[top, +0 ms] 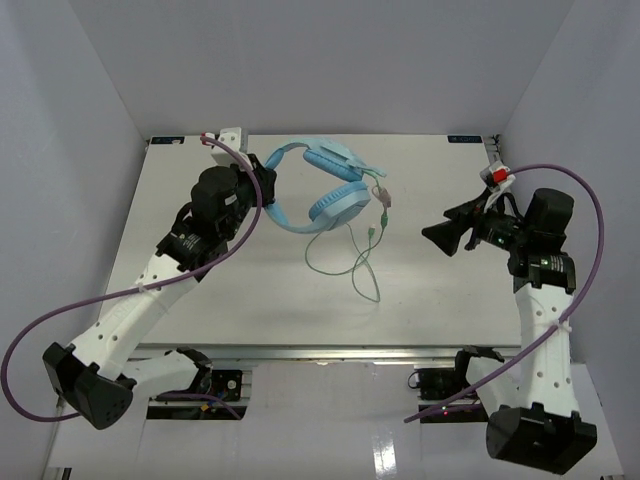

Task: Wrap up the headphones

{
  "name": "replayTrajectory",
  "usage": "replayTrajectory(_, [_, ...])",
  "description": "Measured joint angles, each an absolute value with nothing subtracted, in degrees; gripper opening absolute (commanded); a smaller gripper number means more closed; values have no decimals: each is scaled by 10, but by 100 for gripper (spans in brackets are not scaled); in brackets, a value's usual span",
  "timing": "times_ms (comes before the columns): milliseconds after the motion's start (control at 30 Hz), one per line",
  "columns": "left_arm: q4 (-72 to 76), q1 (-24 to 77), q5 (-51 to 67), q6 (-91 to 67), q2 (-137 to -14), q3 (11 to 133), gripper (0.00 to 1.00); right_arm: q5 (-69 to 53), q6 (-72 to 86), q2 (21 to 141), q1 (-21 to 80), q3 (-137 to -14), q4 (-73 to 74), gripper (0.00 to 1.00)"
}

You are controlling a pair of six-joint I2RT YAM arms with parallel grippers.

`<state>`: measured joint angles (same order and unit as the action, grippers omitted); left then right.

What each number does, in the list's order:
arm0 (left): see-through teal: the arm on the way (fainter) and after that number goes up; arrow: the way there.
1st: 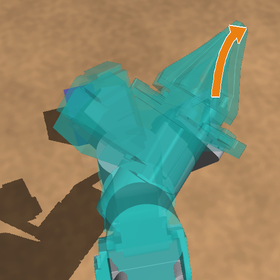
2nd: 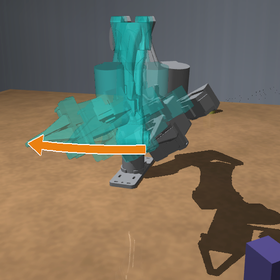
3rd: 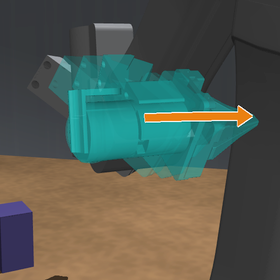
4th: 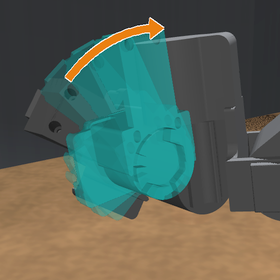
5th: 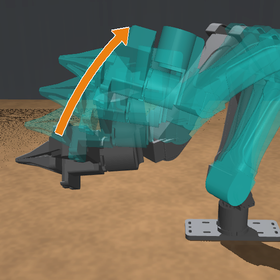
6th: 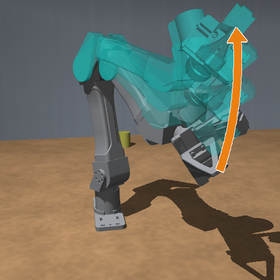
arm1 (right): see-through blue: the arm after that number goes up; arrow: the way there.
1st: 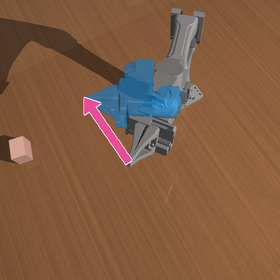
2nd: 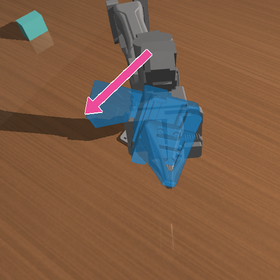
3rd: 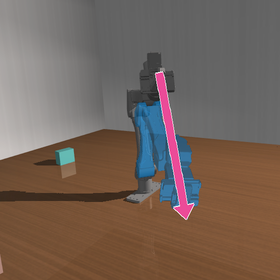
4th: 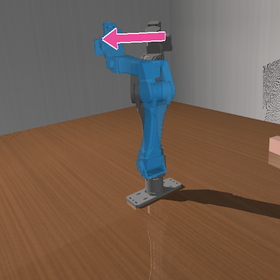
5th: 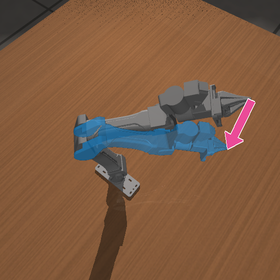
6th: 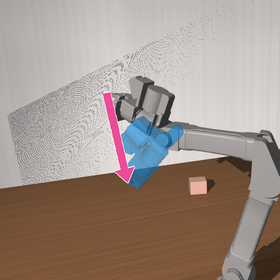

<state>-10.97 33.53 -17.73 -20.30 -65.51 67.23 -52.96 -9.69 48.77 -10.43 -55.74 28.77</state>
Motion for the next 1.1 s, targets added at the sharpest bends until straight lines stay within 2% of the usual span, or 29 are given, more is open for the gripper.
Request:
replayTrajectory(167, [-172,335,-176,-212,-626,674,0,-612,49,580,-65,-554,101,90])
replayTrajectory(300, [-210,333,-174,-220,-619,687,0,-639,131,623,40,-554,-31,90])
replayTrajectory(433, [-223,333,-173,-226,-615,696,0,-665,115,618,131,-548,-91,90])
replayTrajectory(667, [-239,333,-167,-235,-613,718,0,-677,72,628,158,-537,-174,99])
replayTrajectory(800, [-242,333,-155,-254,-616,747,0,-676,98,693,197,-531,-281,95])
replayTrajectory(967, [-219,333,-151,-291,-626,788,0,-664,251,782,253,-478,-520,95])
replayTrajectory(1100, [-186,333,-158,-319,-631,799,0,-649,377,828,273,-456,-638,95])
